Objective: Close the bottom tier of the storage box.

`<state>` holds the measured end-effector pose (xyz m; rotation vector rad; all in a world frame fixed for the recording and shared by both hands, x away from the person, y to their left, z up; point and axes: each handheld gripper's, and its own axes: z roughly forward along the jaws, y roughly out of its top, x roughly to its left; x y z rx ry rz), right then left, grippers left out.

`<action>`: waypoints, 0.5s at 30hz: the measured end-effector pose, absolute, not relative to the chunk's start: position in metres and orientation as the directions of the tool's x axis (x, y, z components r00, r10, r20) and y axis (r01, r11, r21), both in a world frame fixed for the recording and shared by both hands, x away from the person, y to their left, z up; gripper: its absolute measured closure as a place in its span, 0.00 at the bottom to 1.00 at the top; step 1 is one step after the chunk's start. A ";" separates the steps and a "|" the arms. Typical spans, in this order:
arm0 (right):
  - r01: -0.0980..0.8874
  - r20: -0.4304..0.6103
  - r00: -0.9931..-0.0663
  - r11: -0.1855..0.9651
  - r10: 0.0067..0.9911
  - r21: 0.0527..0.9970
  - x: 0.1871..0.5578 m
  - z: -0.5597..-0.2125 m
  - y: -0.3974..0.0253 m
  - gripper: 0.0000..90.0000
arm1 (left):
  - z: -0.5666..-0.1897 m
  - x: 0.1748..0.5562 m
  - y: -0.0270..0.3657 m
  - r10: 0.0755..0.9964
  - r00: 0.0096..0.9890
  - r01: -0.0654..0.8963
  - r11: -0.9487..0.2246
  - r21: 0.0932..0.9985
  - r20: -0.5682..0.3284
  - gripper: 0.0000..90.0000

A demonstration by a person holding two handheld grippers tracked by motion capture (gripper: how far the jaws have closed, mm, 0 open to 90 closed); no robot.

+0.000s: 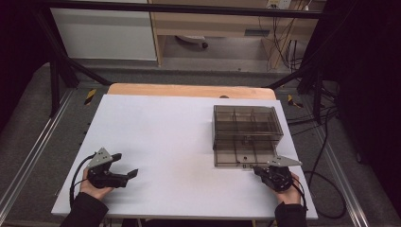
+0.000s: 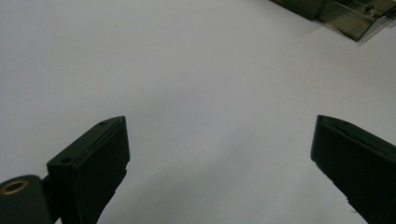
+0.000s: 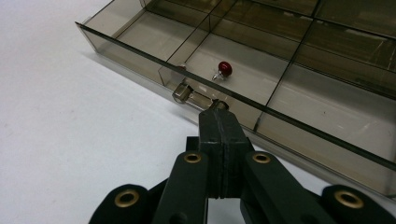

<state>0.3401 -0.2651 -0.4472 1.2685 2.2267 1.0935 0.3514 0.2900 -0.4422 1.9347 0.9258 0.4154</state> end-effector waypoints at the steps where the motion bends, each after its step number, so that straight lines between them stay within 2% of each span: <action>1: 0.566 0.066 -0.537 0.302 0.841 0.767 0.341 -0.447 -0.265 1.00 | -0.442 0.351 0.290 0.747 0.660 0.436 -0.293 0.851 -0.081 0.05; 15: 0.572 0.049 -0.524 0.309 0.850 0.760 0.346 -0.450 -0.262 1.00 | -0.442 0.351 0.290 0.746 0.661 0.435 -0.293 0.851 -0.080 0.05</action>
